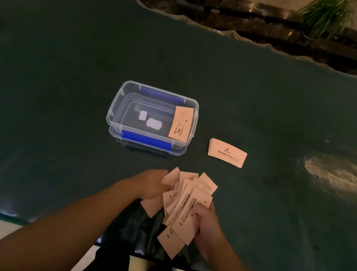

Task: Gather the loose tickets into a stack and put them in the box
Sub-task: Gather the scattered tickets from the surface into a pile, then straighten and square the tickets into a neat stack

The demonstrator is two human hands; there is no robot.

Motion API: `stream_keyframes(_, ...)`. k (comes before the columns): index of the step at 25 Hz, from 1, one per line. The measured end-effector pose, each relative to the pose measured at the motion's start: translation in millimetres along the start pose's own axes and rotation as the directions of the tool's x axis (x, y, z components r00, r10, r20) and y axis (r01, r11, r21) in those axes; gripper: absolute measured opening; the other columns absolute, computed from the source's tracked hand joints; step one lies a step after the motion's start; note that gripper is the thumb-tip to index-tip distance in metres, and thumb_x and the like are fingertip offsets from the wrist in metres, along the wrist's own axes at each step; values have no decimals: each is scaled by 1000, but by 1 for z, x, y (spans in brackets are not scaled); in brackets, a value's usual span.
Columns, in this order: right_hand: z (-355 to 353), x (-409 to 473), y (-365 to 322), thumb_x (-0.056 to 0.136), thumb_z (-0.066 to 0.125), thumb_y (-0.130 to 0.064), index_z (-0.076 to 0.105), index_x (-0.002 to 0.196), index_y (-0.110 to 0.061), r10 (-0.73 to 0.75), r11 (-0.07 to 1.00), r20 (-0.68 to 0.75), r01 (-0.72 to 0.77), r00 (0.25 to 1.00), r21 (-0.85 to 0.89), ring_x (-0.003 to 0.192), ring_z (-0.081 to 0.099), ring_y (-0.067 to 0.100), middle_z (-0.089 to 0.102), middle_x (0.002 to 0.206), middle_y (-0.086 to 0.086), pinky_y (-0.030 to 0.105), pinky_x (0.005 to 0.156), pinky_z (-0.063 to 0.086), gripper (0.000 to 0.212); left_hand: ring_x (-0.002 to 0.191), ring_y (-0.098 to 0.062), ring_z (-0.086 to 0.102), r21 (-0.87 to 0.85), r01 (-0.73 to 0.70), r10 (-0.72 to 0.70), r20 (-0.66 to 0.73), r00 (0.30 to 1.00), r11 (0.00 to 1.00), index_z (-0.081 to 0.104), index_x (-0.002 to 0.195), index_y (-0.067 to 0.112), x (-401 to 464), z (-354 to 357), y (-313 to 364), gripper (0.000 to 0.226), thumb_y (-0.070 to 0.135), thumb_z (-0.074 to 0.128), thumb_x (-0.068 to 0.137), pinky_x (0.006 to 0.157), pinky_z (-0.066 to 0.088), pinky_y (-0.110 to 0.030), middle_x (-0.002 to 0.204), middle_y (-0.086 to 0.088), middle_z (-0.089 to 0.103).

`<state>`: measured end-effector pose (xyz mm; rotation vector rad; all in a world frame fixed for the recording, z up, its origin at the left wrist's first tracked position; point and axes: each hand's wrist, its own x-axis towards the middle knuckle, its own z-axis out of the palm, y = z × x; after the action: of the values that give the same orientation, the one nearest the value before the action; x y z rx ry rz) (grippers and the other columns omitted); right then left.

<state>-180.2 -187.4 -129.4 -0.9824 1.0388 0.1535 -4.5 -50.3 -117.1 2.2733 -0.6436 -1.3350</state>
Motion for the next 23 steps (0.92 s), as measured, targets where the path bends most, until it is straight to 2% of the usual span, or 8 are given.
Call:
stream_keyframes(3, 14, 5, -5, 95, 42, 6, 48, 146, -17, -12, 999, -3, 12, 1000, 38, 115, 70, 43, 66, 133, 28, 58, 89, 63, 57, 97, -11, 68, -366, 10, 6, 42, 999, 931, 64, 104, 41, -16, 11, 5, 26, 55, 43, 98, 83, 54, -38, 107, 9, 71)
stream_keyframes(5, 21, 7, -9, 95, 40, 7, 49, 147, -15, -35, 998, 16, 34, 999, 59, 121, 68, 47, 66, 134, 29, 67, 99, 57, 56, 98, -18, 73, -496, 22, 0, 46, 999, 868, 69, 110, 27, -21, 19, 9, 40, 50, 37, 102, 92, 58, -45, 106, 0, 76)
stream_keyframes(8, 35, 8, -18, 95, 44, 2, 48, 148, -15, -58, 998, 36, 58, 998, 23, 122, 68, 44, 67, 135, 26, 69, 103, 54, 56, 92, -17, 76, -671, 7, 34, 48, 998, 741, 71, 107, 26, -27, 24, 14, 51, 51, 27, 108, 83, 60, -39, 93, 2, 80)
stream_keyframes(11, 47, 3, -26, 77, 54, -10, 48, 151, -23, -77, 997, 79, 78, 994, -11, 116, 74, 35, 71, 134, 18, 57, 95, 61, 75, 97, -17, 76, -714, 3, 63, 65, 996, 700, 67, 109, 33, -33, 20, 18, 39, 55, 34, 105, 86, 57, -38, 100, 2, 79)
stream_keyframes(13, 53, -2, -29, 72, 56, -11, 47, 153, -29, -111, 993, 123, 115, 986, -26, 112, 77, 27, 72, 134, 11, 46, 86, 64, 83, 101, -18, 74, -655, -1, 68, 76, 995, 755, 60, 113, 39, -34, 15, 17, 26, 55, 51, 95, 92, 57, -43, 109, 0, 77)
stream_keyframes(15, 57, -6, -32, 72, 57, -11, 42, 156, -35, -143, 984, 166, 157, 976, -79, 113, 76, 25, 70, 137, 7, 46, 90, 64, 89, 101, -17, 74, -612, -35, 96, 68, 993, 790, 59, 112, 42, -32, 7, 15, 30, 49, 61, 82, 91, 58, -43, 109, 1, 76)
stream_keyframes(20, 61, -13, -53, 82, 60, -23, 40, 157, -42, -187, 933, 232, 247, 955, -263, 114, 75, 15, 71, 138, -5, 40, 92, 64, 80, 102, -15, 76, -710, -116, 139, -26, 990, 695, 57, 121, 46, -30, -6, 9, 45, 37, 72, 80, 88, 60, -43, 112, 7, 77)
stream_keyframes(23, 53, -19, -61, 90, 62, -25, 40, 158, -39, -248, 948, 224, 284, 943, -144, 118, 75, 16, 74, 138, -4, 41, 94, 60, 73, 98, -16, 78, -789, -141, 153, -61, 986, 597, 61, 121, 37, -28, -6, 14, 40, 31, 71, 83, 81, 61, -40, 105, 5, 81)
